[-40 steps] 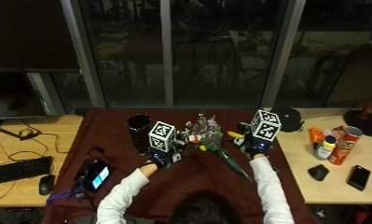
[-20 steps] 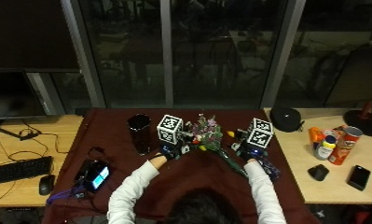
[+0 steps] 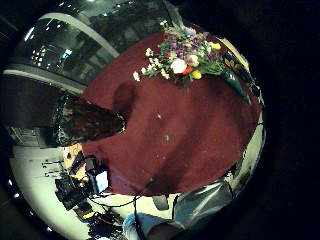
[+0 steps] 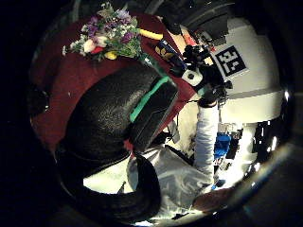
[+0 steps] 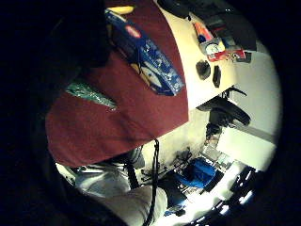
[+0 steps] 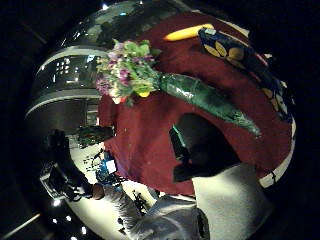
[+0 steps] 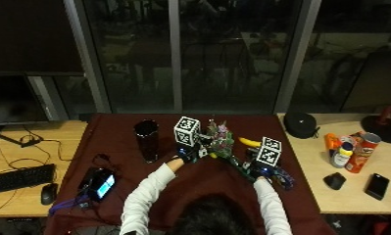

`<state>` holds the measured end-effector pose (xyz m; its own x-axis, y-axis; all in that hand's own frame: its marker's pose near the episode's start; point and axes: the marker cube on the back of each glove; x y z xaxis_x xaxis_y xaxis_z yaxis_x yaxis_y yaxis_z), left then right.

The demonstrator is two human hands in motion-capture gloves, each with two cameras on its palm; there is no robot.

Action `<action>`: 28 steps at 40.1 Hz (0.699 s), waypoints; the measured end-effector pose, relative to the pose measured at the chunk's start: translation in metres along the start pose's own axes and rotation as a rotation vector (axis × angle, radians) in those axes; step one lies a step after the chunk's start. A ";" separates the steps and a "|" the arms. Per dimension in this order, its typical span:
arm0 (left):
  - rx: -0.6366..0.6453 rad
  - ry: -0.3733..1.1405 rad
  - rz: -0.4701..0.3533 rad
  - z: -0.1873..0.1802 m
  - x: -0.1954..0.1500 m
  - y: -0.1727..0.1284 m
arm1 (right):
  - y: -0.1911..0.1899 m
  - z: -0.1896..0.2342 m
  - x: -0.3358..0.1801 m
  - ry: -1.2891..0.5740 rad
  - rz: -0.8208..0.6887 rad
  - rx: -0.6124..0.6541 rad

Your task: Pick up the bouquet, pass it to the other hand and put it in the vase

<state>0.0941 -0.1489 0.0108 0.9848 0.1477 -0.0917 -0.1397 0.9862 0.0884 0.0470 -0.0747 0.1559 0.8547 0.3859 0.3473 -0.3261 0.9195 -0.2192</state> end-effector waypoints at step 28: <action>-0.027 0.001 -0.030 -0.006 -0.006 0.010 | 0.016 0.071 -0.017 0.004 -0.012 -0.038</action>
<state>0.0866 -0.1397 0.0062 0.9885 0.1178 -0.0949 -0.1125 0.9919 0.0590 -0.0017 -0.0614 0.2116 0.8601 0.3748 0.3460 -0.3007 0.9205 -0.2496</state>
